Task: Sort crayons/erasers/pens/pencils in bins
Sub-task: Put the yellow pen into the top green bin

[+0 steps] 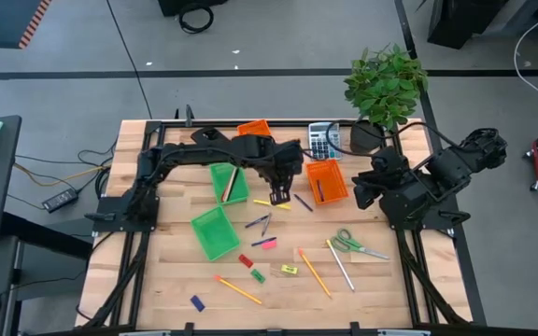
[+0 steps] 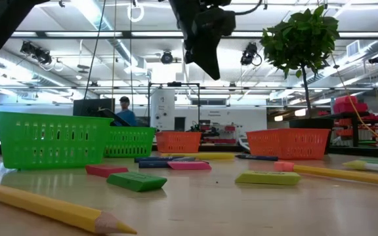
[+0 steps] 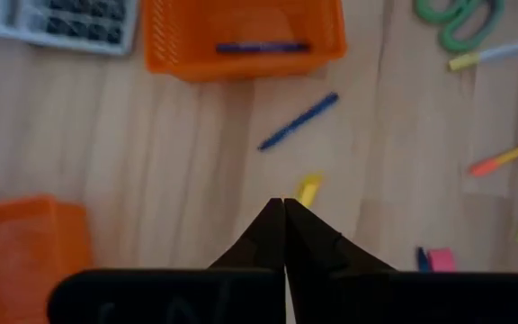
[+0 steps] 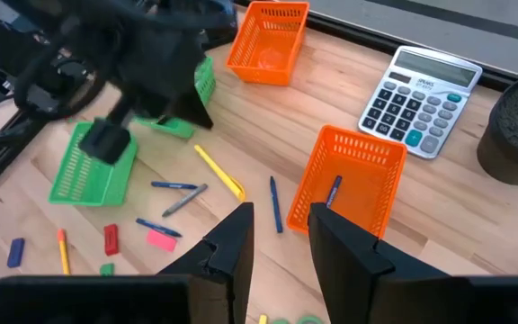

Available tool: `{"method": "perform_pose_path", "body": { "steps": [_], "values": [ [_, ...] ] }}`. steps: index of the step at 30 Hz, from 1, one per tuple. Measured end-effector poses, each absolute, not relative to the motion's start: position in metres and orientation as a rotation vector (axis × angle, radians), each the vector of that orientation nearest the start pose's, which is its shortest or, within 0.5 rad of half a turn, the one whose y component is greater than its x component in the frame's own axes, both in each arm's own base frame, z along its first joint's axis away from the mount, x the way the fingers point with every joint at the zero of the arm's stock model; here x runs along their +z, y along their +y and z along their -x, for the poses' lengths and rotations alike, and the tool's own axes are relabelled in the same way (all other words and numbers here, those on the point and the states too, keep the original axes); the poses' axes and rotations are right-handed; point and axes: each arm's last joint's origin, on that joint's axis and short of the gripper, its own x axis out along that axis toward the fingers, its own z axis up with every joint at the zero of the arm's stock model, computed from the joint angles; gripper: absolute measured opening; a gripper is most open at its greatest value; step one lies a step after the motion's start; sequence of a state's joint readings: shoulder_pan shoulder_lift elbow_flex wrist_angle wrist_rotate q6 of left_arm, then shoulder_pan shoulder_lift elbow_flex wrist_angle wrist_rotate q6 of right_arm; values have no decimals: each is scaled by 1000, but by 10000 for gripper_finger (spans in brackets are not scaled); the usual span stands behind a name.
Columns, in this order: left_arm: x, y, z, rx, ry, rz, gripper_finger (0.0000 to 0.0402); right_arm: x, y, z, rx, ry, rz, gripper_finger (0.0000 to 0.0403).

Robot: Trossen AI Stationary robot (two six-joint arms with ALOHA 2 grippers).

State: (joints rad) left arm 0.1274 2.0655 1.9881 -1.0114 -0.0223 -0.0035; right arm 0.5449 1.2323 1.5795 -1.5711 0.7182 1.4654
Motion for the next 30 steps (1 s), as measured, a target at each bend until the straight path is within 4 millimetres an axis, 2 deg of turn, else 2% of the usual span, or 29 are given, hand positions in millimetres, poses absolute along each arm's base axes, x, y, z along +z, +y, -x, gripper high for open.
{"method": "perform_pose_path", "body": {
  "steps": [4,9,15,20,25,30],
  "values": [
    [300,64,-432,129,1049,51,10,408,73,-158,-770,626,-615,115],
    [299,69,-434,1,1021,112,12,408,73,-158,-765,627,-592,115],
    [287,67,-433,-102,1102,14,50,408,73,-158,-757,629,-553,115],
    [275,65,-437,-199,1114,64,68,410,71,-158,-791,567,-558,115],
    [259,66,-443,-226,1153,49,64,410,64,-162,-853,514,-578,115],
    [234,67,-447,-285,1236,26,50,409,59,-163,-857,576,-618,115]
  ]
}}
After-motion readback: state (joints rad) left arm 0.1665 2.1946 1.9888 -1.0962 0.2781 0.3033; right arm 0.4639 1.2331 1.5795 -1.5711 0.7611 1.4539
